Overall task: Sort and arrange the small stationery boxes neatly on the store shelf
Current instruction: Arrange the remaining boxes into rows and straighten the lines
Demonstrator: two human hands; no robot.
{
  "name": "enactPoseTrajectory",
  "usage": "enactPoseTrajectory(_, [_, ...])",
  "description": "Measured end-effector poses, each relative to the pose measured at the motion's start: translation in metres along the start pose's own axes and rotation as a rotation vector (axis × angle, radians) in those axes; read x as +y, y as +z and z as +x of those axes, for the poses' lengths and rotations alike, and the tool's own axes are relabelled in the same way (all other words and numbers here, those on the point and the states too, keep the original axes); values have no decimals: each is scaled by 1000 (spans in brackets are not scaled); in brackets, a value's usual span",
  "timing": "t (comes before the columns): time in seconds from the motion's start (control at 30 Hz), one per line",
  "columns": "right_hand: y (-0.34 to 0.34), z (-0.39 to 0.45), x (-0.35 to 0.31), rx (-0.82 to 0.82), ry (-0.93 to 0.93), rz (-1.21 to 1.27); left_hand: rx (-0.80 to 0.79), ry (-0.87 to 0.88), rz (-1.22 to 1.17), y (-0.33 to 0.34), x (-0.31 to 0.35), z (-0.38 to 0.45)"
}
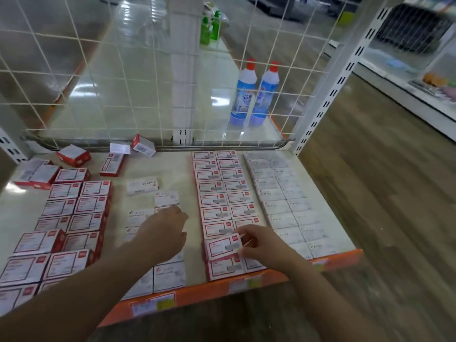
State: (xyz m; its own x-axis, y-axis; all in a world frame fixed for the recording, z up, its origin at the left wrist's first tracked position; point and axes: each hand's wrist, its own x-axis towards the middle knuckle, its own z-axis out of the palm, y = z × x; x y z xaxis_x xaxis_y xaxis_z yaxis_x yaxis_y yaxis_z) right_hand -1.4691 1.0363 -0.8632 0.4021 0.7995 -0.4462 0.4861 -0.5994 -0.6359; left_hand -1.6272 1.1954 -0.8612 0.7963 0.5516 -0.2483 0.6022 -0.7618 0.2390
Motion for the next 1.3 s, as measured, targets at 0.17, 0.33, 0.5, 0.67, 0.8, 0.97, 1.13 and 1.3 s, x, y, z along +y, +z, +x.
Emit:
enactPoseTrajectory(0.17, [0, -5, 4, 17, -26, -53, -20, -15, 28, 0, 1, -3])
enactPoseTrajectory(0.33, [2, -6, -9, 14, -44, -81, -36, -19, 15, 1, -2, -1])
enactPoseTrajectory(0.5, [6, -7, -15, 0, -61, -118, -38, -12, 22, 2, -2, 1])
enactPoseTrajectory(0.67, [7, -11, -11, -26, -73, -177, -47, -11, 31, 2, -4, 0])
enactPoseTrajectory(0.8, [8, -13, -10, -54, -76, -160, -51, -6, 26, 2, -4, 0])
enactPoseTrajectory(0.97, [11, -13, -8, -70, -96, -179, -51, -13, 16, 2, -4, 0])
enactPoseTrajectory(1.13, [12, -11, -7, -78, -96, -186, -56, -9, 19, 1, -4, 0])
enactPoseTrajectory(1.3, [12, -11, -5, -86, -94, -185, -68, -10, 27, 1, -5, -1])
